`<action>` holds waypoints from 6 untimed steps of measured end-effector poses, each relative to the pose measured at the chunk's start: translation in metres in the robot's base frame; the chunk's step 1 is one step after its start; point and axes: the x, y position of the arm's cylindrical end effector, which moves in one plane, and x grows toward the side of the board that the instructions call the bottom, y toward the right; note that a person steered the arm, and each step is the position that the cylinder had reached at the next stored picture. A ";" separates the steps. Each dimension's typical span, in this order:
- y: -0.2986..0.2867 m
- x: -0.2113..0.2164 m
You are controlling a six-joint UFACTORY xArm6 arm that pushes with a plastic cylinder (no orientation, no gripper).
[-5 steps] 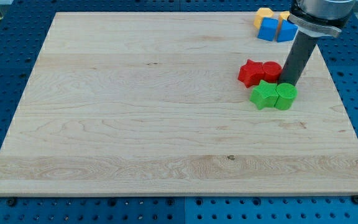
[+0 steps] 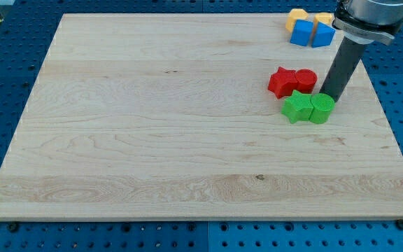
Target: Separate the red blocks
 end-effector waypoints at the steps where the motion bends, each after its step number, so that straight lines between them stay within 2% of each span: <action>1: -0.001 -0.007; 3: -0.058 0.003; 5: -0.035 -0.002; 6: -0.048 -0.032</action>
